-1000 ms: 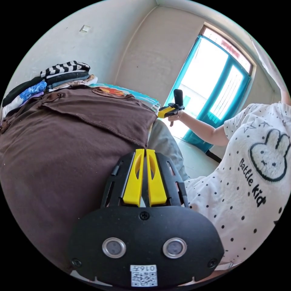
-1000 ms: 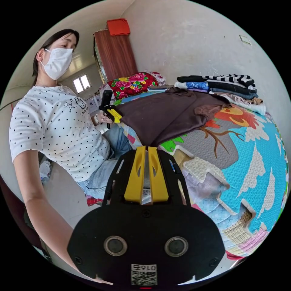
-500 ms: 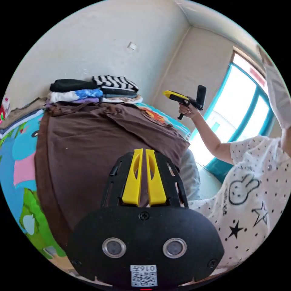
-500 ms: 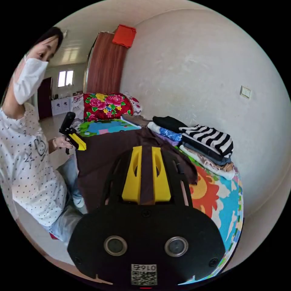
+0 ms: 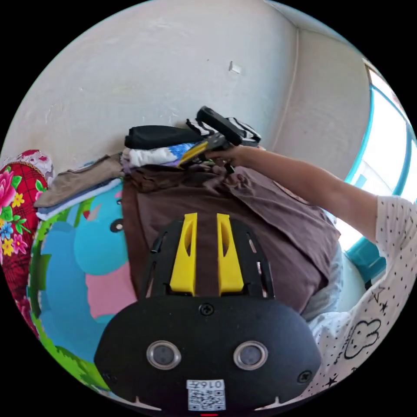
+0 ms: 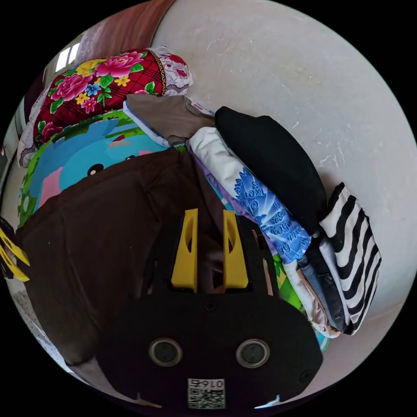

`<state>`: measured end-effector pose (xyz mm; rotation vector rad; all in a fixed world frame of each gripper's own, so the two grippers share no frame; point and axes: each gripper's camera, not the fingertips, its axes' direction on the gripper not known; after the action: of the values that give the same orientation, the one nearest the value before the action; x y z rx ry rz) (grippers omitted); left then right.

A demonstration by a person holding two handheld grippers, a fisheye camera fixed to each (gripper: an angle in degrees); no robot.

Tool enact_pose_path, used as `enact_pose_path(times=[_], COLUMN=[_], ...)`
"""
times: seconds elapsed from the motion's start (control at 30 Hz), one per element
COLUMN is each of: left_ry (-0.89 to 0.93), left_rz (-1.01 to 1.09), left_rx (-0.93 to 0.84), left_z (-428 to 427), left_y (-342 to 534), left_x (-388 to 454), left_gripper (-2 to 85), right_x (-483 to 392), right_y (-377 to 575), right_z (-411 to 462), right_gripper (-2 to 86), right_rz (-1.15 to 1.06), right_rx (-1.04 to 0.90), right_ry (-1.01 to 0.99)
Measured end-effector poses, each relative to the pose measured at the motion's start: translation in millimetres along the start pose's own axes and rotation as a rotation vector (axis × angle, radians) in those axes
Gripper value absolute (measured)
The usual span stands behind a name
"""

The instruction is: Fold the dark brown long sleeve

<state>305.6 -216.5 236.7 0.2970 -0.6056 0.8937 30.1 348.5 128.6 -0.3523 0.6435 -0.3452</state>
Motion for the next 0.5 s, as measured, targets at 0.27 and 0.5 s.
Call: enact_pose_path(times=[0.27, 0.5], left_ry=[-0.282, -0.042], left_rz=[-0.099, -0.023], left_rx=[-0.074, -0.043], left_z=[104, 165], left_y=[-63, -120], left_x=[-75, -69], left_gripper=[11.7, 17.4], right_x=[-23, -30], right_y=[-73, -55], right_z=[21, -69], right_gripper=[0.6, -0.2], right_rz=[-0.038, -0.131], right_rx=[-0.021, 0.200], right_ry=[0.061, 0.007])
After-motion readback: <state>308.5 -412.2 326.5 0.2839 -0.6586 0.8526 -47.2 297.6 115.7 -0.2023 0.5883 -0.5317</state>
